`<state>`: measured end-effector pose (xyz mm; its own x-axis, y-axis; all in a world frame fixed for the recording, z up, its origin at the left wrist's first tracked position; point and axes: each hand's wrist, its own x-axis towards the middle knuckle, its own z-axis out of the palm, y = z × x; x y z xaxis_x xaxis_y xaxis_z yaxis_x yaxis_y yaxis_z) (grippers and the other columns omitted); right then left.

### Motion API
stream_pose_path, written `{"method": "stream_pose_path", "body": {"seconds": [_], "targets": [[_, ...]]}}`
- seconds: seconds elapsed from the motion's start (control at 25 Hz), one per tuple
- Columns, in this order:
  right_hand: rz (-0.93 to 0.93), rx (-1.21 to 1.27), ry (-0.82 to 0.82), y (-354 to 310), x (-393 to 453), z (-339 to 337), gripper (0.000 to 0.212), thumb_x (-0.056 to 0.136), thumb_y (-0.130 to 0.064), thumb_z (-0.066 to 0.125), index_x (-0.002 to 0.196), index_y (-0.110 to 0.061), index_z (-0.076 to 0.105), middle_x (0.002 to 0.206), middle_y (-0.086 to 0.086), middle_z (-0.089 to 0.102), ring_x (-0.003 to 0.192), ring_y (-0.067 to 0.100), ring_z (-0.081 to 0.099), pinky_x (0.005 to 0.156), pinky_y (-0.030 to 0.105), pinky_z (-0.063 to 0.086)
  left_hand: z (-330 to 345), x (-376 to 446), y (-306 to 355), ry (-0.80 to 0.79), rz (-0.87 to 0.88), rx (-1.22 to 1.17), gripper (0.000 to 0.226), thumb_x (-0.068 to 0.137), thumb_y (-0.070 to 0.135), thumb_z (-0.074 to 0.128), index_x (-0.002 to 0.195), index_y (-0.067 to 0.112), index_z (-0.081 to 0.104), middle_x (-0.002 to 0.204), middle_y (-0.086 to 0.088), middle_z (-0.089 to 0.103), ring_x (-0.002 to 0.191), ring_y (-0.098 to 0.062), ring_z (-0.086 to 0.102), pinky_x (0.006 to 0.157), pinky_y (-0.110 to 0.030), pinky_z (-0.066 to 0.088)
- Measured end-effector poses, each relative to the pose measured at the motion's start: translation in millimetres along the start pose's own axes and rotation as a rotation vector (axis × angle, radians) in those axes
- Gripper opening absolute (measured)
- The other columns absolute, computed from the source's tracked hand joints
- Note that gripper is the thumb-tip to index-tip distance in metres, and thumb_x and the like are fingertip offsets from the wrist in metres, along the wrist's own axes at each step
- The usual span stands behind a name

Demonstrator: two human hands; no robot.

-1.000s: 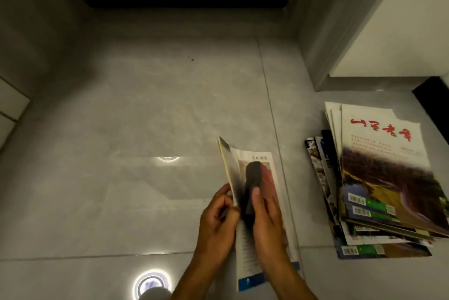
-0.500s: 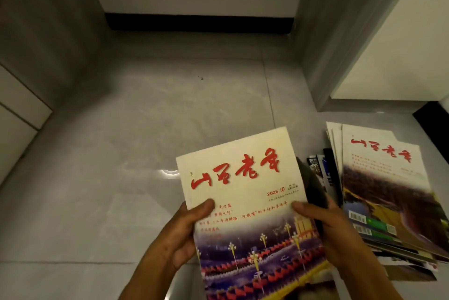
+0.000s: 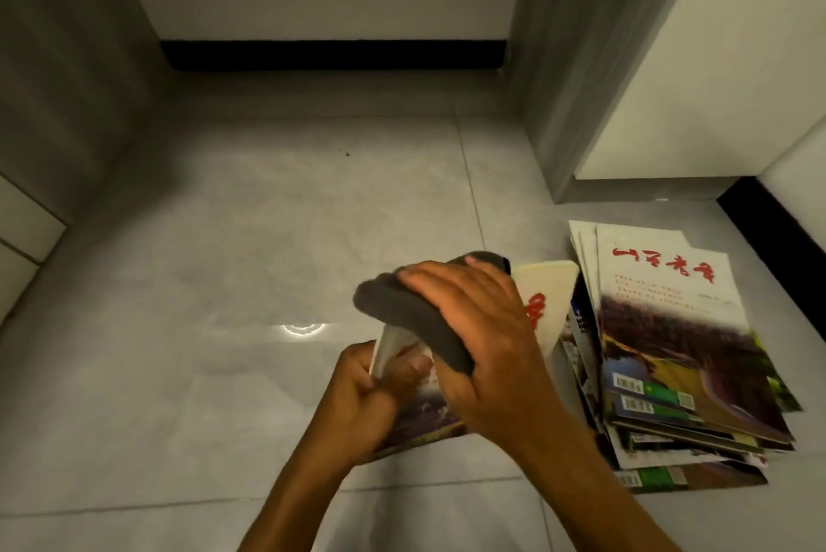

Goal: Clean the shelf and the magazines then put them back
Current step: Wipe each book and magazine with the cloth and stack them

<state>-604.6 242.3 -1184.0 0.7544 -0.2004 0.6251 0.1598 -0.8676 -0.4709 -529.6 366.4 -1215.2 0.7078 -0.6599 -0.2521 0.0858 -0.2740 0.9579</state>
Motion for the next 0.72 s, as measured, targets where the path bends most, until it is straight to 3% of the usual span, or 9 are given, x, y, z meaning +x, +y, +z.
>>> {"method": "stream_pose_path", "body": {"seconds": [0.04,0.16,0.28,0.4,0.48,0.56,0.64,0.72], "targets": [[-0.018,0.020,-0.068,4,2,-2,0.040,0.097,-0.035,0.045,0.133,-0.018,0.045,0.132,0.005,0.059,0.127,0.016,0.050,0.113,0.042,0.030,-5,0,0,0.040,-0.040,-0.047,0.005,0.085,0.021,0.068,0.085,0.023,0.064,0.081,0.006,0.073,0.071,-0.009,0.070,0.065,-0.024,0.057],[0.041,-0.098,-0.154,39,-10,-20,0.048,0.092,-0.035,0.049,0.136,-0.019,0.040,0.133,0.008,0.057,0.129,0.017,0.046,0.116,0.043,0.026,-19,-1,-5,0.035,-0.098,-0.038,0.027,0.076,0.038,0.070,0.099,0.026,0.064,0.093,0.005,0.073,0.079,-0.008,0.071,0.065,-0.024,0.058],[0.316,-0.208,-0.067,78,-30,-44,0.042,0.090,-0.034,0.049,0.130,-0.021,0.043,0.123,0.012,0.061,0.118,0.027,0.053,0.104,0.059,0.040,-26,-3,-11,0.039,-0.121,-0.069,0.026,0.077,0.030,0.071,0.101,0.025,0.065,0.094,0.004,0.074,0.085,-0.008,0.071,0.067,-0.029,0.060],[0.797,0.197,0.230,71,-35,-53,0.031,0.095,-0.020,0.056,0.126,-0.024,0.051,0.108,-0.009,0.061,0.103,0.013,0.060,0.092,0.048,0.052,-21,-5,-10,0.079,-0.117,-0.210,0.037,0.069,0.026,0.073,0.105,0.022,0.066,0.096,0.001,0.075,0.089,-0.014,0.072,0.071,-0.037,0.061],[0.958,0.549,0.218,60,-32,-46,0.030,0.093,-0.023,0.056,0.121,-0.030,0.053,0.099,-0.017,0.067,0.094,0.004,0.066,0.078,0.032,0.056,-8,-8,-10,0.062,-0.116,-0.251,0.040,0.066,0.023,0.073,0.105,0.022,0.065,0.097,0.005,0.075,0.090,-0.013,0.071,0.073,-0.036,0.060],[0.945,0.546,0.104,56,-32,-43,0.025,0.088,-0.028,0.057,0.112,-0.036,0.054,0.095,-0.018,0.070,0.091,0.002,0.067,0.070,0.025,0.057,-4,-12,-10,-0.005,-0.151,-0.253,0.043,0.065,0.020,0.079,0.106,0.022,0.067,0.100,0.004,0.075,0.093,-0.012,0.071,0.074,-0.033,0.060],[0.890,0.502,0.071,54,-27,-49,0.021,0.091,-0.022,0.057,0.107,-0.037,0.054,0.089,-0.019,0.070,0.088,0.002,0.068,0.065,0.021,0.056,-19,-9,-2,-0.140,-0.163,-0.270,0.041,0.062,0.018,0.087,0.101,0.022,0.073,0.100,0.001,0.075,0.093,-0.014,0.071,0.071,-0.028,0.059],[0.849,0.484,0.044,55,-23,-54,0.019,0.094,-0.020,0.055,0.105,-0.034,0.053,0.087,-0.023,0.069,0.085,0.000,0.067,0.062,0.015,0.054,-35,-2,14,-0.270,-0.098,-0.108,0.028,0.070,0.027,0.084,0.097,0.024,0.077,0.100,0.003,0.075,0.093,-0.014,0.071,0.070,-0.027,0.058]]}}
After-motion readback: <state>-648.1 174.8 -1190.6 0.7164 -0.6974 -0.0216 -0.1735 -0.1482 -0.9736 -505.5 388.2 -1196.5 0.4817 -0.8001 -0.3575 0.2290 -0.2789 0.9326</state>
